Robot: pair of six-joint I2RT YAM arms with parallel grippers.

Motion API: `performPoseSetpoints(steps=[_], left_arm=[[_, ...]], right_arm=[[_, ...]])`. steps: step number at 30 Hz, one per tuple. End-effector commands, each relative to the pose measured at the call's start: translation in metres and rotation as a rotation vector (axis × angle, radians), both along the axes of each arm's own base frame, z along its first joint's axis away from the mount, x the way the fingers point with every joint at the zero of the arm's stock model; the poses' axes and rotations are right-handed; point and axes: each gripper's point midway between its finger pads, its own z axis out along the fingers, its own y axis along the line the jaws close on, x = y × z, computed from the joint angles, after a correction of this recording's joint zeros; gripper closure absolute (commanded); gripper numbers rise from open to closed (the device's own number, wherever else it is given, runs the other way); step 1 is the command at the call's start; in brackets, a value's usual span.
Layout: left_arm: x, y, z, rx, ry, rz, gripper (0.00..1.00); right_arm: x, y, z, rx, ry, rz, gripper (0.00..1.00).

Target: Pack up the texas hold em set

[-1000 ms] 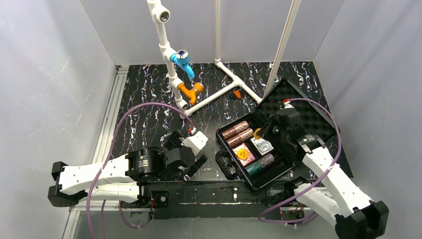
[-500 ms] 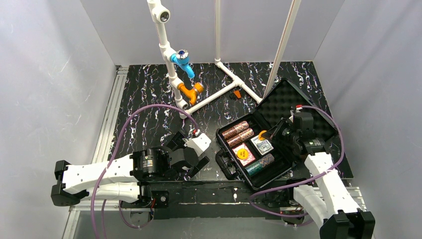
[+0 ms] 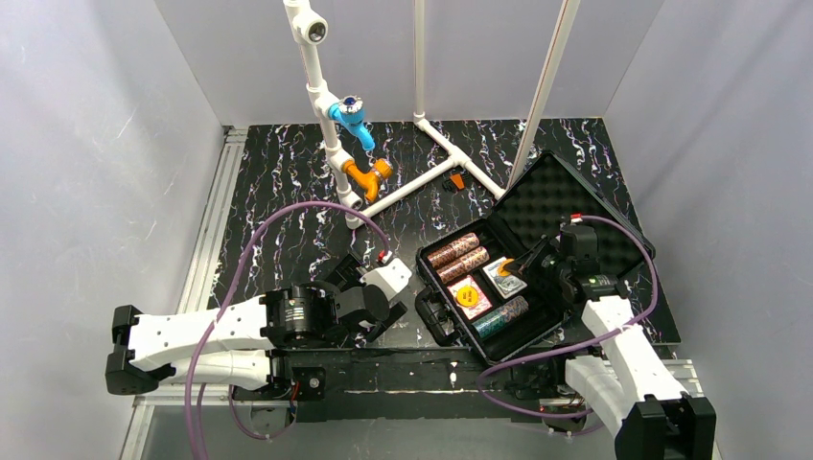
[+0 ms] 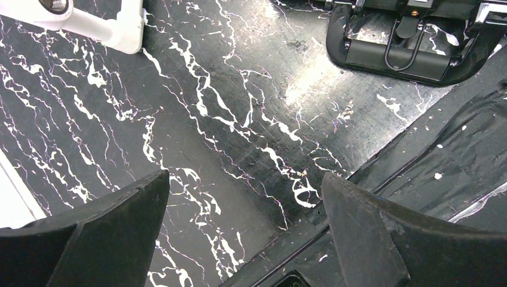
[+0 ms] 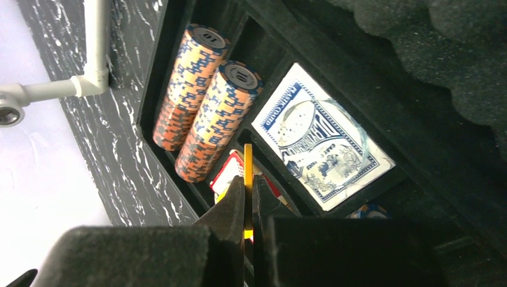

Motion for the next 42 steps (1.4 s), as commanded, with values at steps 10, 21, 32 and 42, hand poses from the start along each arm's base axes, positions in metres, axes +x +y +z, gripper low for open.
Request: performPoseSetpoints(steps=[10, 21, 32, 42], left_arm=[[0.003, 0.007, -0.004, 0.051, -0.016, 0.03, 0.02], [0.002, 0.008, -0.004, 0.056, -0.013, 0.032, 0.02], [0.002, 0.007, -0.005, 0.064, -0.01, 0.035, 0.02], [0.002, 0.007, -0.005, 0.06, -0.007, 0.034, 0.02]], right_arm=[[0.013, -0.004, -0.021, -0.015, 0.003, -0.027, 0.99], [0.01, -0.012, -0.042, -0.064, 0.059, -0.041, 0.99], [0.0, -0.023, -0.058, -0.128, 0.149, -0.053, 0.88], [-0.009, -0.028, -0.059, -0.148, 0.171, -0.063, 0.59]])
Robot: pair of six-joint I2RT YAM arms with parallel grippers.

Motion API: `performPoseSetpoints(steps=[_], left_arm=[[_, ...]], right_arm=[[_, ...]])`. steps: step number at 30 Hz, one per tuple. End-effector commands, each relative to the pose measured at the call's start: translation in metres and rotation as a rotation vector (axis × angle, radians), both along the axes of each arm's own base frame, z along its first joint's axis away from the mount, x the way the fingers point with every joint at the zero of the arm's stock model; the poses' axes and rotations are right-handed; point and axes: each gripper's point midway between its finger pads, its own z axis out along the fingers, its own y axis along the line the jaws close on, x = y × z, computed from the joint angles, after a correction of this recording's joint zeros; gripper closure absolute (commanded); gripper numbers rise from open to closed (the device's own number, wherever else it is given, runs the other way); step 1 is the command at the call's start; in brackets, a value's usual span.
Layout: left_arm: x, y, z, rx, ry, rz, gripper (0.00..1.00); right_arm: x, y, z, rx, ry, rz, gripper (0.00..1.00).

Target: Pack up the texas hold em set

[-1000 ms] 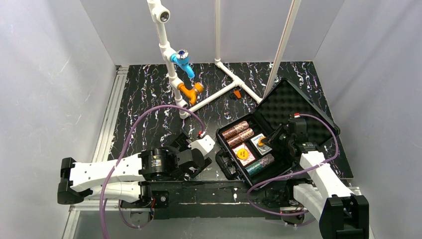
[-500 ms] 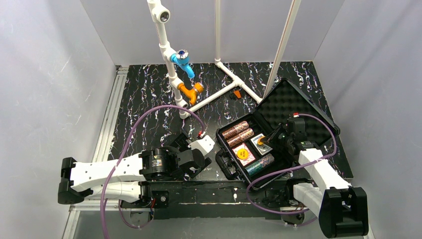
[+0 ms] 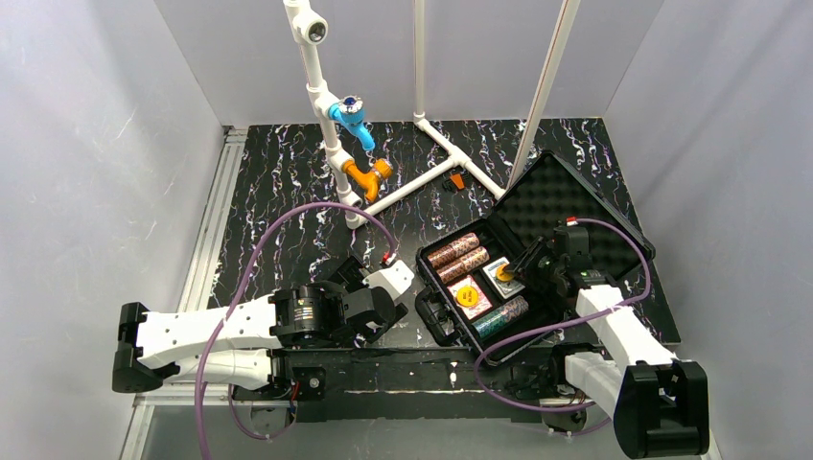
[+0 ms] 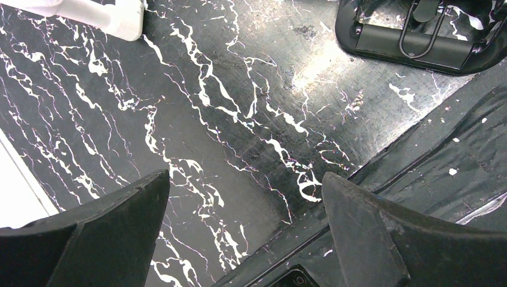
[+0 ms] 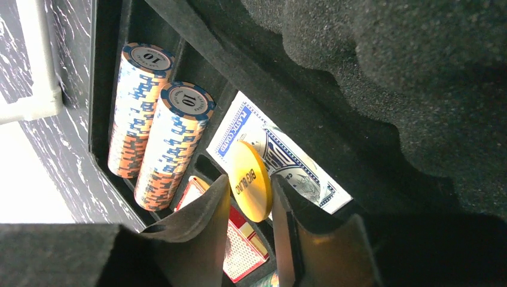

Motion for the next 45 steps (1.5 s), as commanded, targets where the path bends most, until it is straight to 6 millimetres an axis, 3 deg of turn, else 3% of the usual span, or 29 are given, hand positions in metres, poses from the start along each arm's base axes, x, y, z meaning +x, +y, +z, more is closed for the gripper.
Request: performPoseSetpoints(steps=[1, 7, 14, 21, 34, 45], left_arm=[[0.002, 0.004, 0.006, 0.004, -0.019, 0.014, 0.02], [0.002, 0.004, 0.006, -0.001, -0.02, 0.015, 0.02], [0.002, 0.005, 0.008, -0.006, -0.022, 0.018, 0.02], [0.002, 0.005, 0.007, -0.005, -0.02, 0.017, 0.0], [0.001, 0.004, 0.008, -0.014, -0.015, 0.015, 0.01], [-0.002, 0.003, 0.007, -0.017, -0.001, -0.003, 0.01]], right_arm=[[-0.018, -0.015, -0.015, -0.074, 0.086, -0.024, 0.57], [-0.017, -0.017, -0.007, -0.083, 0.079, -0.031, 0.47], [-0.014, -0.019, 0.004, -0.095, 0.069, -0.041, 0.44], [-0.009, -0.022, 0.029, -0.137, 0.011, 0.005, 0.41], [0.023, -0.021, 0.136, -0.177, -0.238, 0.06, 0.34], [0.065, -0.055, 0.25, -0.355, -0.472, -0.063, 0.3]])
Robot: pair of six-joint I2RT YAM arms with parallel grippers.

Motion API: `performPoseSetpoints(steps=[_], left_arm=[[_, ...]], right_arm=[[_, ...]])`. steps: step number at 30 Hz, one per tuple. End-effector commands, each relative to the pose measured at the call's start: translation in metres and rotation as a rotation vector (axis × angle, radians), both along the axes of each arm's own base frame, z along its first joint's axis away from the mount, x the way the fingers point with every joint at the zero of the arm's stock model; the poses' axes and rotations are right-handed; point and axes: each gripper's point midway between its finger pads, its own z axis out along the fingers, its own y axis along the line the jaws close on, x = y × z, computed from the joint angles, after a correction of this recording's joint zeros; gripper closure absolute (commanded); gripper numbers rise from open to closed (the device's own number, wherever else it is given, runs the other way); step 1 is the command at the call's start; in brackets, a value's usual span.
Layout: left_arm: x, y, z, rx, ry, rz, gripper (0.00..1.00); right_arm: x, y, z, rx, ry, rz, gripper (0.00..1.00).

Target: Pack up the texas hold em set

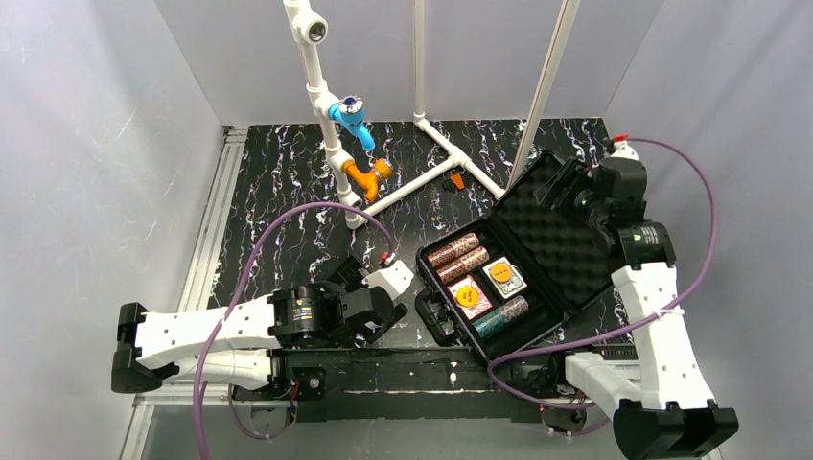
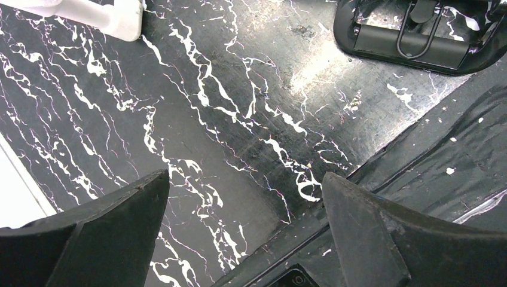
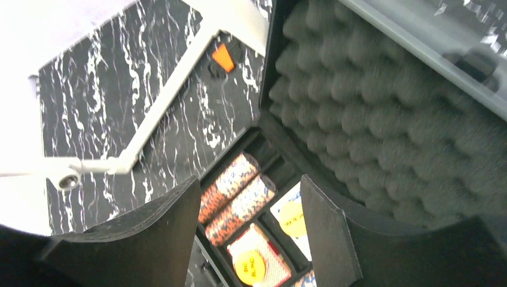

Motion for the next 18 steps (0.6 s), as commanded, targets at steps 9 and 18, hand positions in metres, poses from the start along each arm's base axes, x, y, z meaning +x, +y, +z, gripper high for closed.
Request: performPoseSetpoints(steps=[9, 18], left_arm=[[0.0, 0.005, 0.006, -0.003, -0.013, 0.0, 0.01], [0.001, 0.007, 0.005, 0.015, -0.027, 0.002, 0.01]], right_arm=[[0.052, -0.052, 0.108, -0.223, -0.223, -0.205, 0.32], [0.083, -0.088, 0.116, -0.403, -0.209, -0.316, 0.34]])
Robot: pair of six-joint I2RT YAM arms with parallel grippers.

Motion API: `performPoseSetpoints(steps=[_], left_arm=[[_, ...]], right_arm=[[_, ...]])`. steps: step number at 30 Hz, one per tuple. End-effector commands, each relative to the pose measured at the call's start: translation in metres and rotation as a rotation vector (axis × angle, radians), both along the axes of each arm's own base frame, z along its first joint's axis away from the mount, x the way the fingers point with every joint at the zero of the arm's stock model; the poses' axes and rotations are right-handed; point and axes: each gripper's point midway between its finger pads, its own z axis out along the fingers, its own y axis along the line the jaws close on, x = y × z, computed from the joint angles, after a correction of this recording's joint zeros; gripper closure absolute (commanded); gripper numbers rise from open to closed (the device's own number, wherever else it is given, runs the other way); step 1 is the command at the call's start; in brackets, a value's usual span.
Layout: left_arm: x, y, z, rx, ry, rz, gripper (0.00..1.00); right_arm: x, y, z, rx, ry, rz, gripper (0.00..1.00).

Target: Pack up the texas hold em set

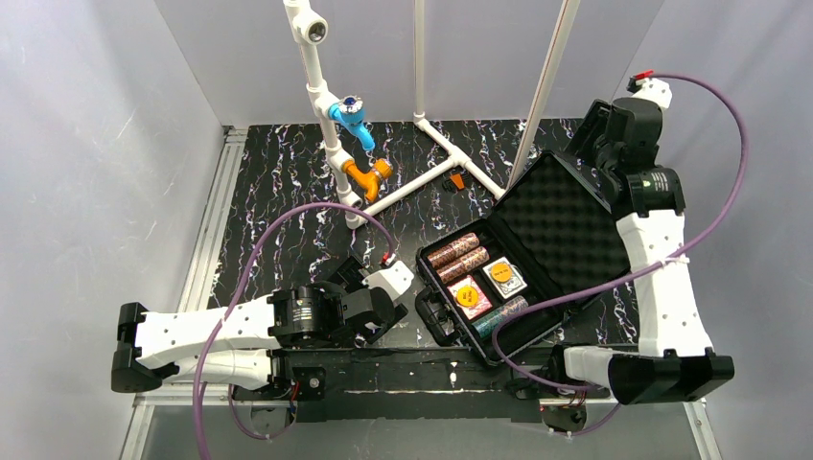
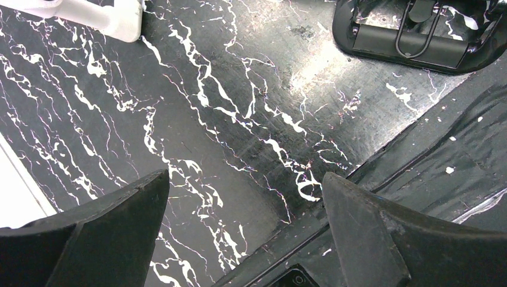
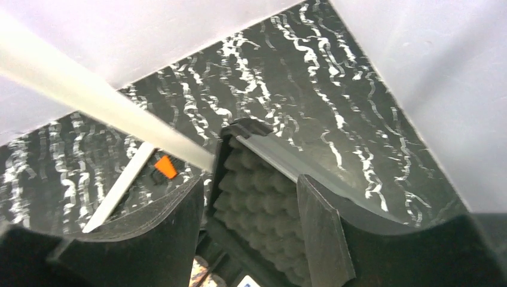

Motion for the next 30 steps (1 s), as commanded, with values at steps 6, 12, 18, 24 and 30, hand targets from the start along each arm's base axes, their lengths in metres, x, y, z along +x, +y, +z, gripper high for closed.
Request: performPoseSetpoints(steps=[6, 12, 18, 24, 30], left_arm=[[0.001, 0.006, 0.003, 0.026, -0.026, 0.004, 0.01], [-0.001, 0.007, 0.005, 0.015, -0.024, 0.002, 0.01], [-0.002, 0.007, 0.005, 0.007, -0.022, 0.0, 0.01], [-0.002, 0.007, 0.005, 0.006, -0.02, -0.002, 0.01], [-0.003, 0.006, 0.004, 0.007, -0.01, -0.005, 0.01]], right_arm=[[0.034, -0.053, 0.012, -0.13, -0.008, -0.167, 0.38], [0.062, -0.084, -0.015, -0.116, 0.085, -0.211, 0.44], [0.074, -0.119, -0.051, -0.035, 0.191, -0.273, 0.58], [0.071, -0.137, -0.106, 0.012, 0.327, -0.317, 0.65], [0.063, -0.126, -0.158, 0.081, 0.419, -0.307, 0.72]])
